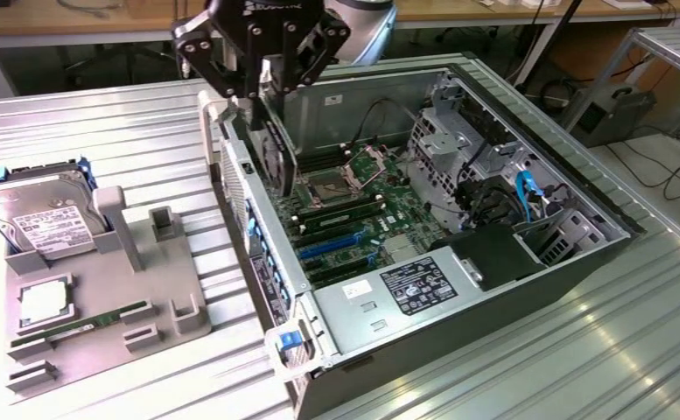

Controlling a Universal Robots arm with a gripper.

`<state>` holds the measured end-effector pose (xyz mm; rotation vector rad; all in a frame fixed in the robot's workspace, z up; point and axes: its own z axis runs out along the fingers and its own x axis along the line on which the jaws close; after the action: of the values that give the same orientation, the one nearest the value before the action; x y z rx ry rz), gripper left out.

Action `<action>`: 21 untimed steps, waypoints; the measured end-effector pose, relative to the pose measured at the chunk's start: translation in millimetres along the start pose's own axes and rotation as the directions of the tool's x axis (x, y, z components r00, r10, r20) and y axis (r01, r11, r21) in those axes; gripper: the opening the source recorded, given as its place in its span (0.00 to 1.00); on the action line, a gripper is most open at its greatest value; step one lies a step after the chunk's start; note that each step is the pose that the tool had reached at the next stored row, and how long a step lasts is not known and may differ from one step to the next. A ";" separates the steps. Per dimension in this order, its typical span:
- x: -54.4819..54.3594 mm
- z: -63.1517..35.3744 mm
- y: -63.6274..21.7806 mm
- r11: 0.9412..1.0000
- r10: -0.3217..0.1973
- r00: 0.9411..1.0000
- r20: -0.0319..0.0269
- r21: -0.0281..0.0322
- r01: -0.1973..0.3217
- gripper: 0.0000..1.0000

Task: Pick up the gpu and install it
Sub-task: 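Pick up the gpu and move the gpu toward the slot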

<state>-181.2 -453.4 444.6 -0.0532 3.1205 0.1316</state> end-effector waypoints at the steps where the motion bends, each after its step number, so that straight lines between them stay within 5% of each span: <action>1: -5.3 0.2 -0.3 1.000 0.000 1.000 0.000 -0.001 0.000 0.26; 8: -49.5 10.3 -2.7 1.000 0.000 1.000 0.000 -0.002 0.000 0.26; 15: -104.9 33.3 -6.5 1.000 0.000 1.000 -0.001 0.000 0.000 0.26; 21: -129.8 44.8 -8.7 1.000 0.000 1.000 -0.002 0.001 0.000 0.26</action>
<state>-50.4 -454.0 401.7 -0.0528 3.1229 0.1299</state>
